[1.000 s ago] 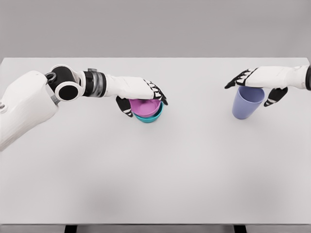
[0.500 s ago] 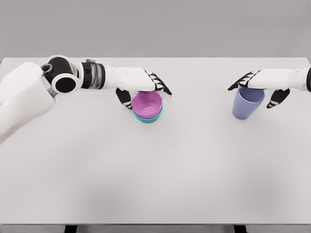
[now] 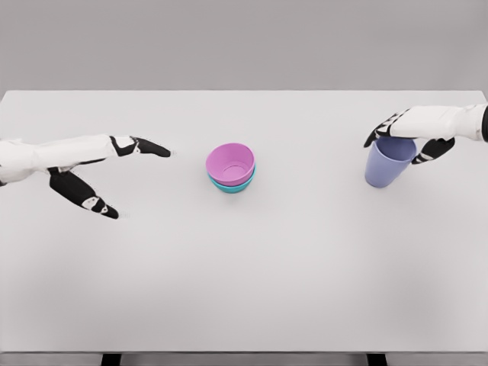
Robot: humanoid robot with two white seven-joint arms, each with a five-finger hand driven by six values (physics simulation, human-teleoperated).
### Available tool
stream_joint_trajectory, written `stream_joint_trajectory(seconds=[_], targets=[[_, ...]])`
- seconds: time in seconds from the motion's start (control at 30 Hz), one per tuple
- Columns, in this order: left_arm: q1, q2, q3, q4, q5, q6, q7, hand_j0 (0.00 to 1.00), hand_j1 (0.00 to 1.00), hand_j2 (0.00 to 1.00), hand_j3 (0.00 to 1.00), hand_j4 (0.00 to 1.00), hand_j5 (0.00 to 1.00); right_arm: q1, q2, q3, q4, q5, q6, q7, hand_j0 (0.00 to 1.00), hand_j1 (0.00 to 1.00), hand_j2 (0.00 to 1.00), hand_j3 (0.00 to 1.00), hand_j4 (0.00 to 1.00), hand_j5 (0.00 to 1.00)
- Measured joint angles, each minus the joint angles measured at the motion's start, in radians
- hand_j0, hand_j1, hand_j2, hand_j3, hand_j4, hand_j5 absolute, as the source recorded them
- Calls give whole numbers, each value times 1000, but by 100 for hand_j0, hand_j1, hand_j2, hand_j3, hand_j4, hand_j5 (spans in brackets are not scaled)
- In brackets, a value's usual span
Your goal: Stacking bowl and cup with both arms
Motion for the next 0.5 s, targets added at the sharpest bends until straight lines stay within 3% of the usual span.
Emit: stream_joint_trajectory(seconds=[0.1,0.5], targets=[[40,28,5,16,19,-3,0,100,100,100,100,100,100,-8,5,0,2,0,0,0,68,68,68,68,68,68],[52,31,7,48,27,-5,0,100,100,100,100,100,100,-31,27,-5,10,-4,-1,0,61,61,61,61,61,61]])
